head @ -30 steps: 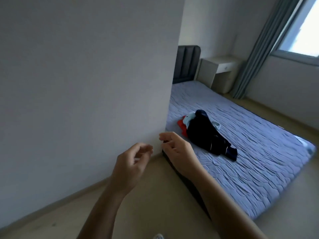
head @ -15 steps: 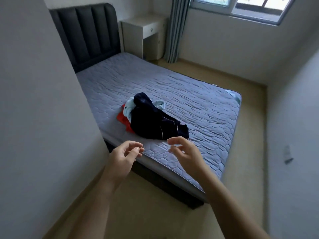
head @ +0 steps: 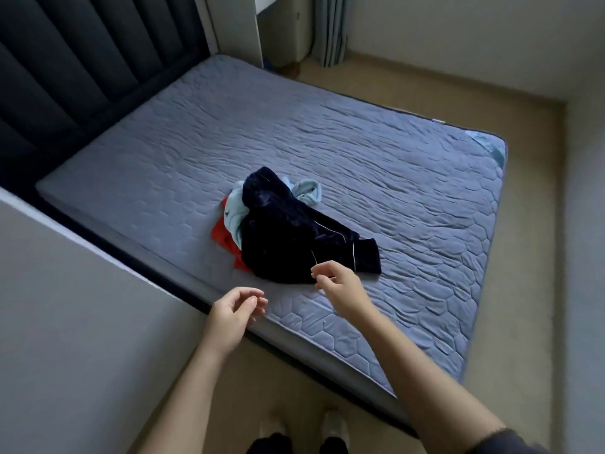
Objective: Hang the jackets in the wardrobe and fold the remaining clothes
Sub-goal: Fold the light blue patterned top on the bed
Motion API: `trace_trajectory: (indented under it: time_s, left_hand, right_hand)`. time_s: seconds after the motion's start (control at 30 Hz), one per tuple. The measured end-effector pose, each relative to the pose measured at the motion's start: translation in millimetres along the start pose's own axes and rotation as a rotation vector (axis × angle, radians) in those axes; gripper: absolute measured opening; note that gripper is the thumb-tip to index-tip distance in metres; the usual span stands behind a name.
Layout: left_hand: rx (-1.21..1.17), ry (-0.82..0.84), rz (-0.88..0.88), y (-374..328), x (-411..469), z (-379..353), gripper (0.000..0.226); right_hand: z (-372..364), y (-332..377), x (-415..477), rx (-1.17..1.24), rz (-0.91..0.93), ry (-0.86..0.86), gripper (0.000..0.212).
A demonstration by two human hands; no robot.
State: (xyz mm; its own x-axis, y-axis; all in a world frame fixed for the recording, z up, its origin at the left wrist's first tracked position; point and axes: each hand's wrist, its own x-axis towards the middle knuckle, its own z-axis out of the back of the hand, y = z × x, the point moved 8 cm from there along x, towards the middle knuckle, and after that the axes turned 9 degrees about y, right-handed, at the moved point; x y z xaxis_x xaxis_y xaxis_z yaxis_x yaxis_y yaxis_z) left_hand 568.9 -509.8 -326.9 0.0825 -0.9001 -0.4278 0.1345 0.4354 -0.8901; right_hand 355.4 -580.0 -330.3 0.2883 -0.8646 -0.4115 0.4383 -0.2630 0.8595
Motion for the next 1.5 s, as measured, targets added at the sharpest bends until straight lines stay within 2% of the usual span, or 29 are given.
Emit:
trace_trajectory:
  time_s: [0.13,0.4,0.47,0.57,0.67,0.73,0.8,0.9,1.0,1.1,1.17,1.2,1.33,1.4,1.5]
  left_hand:
    - [0.02,-0.001,0.048,9,95,19,0.024]
    - [0.141,0.047,0.222,88,294,40,0.024]
    - [0.213,0.026,0.208,98,333,52,0.024]
    - [0.295,-0.055,0.165,105,387,78,0.023]
    - [0.416,-0.124,0.175,116,435,102,0.028]
    - [0.46,-0.152,0.177,121,461,113,0.039]
    - [0.526,-0.149,0.169,124,486,119,0.05]
    - [0.629,-0.099,0.188,132,518,123,0.062]
    - [0.743,-0.031,0.221,139,537,121,0.074]
    - [0.841,0.041,0.297,152,545,114,0.093]
    - [0.856,0.053,0.347,164,546,110,0.101]
    - [0.861,0.028,0.354,169,547,110,0.095]
    - [0.752,-0.219,0.265,165,546,129,0.031]
    - [0.546,-0.282,0.203,153,547,135,0.025]
    - [0.101,-0.246,0.099,125,545,129,0.034]
  right_hand:
    - [-2,-25,73,-0.049,-0.123,0.043,0.023]
    - [-12,-92,232,-0.042,-0.331,-0.073,0.03]
    - [-28,-100,274,-0.092,-0.343,-0.085,0.047]
    - [-58,-100,336,-0.246,-0.298,-0.058,0.084]
    - [-99,-91,393,-0.605,-0.167,0.063,0.111]
    - [-122,-91,421,-0.83,-0.078,0.135,0.117]
    - [-132,-101,440,-0.973,-0.091,0.174,0.106]
    - [-122,-119,451,-1.0,-0.175,0.124,0.081]
    - [-104,-140,445,-1.051,-0.292,0.094,0.072]
    - [-75,-163,430,-1.116,-0.445,0.091,0.046]
    - [-57,-183,419,-1.133,-0.555,0.113,0.041]
    - [-52,-193,413,-1.127,-0.594,0.123,0.042]
    - [-51,-216,395,-1.026,-0.637,0.097,0.055]
    - [-57,-219,389,-0.926,-0.645,0.111,0.06]
    - [-62,-215,381,-0.79,-0.665,0.163,0.067]
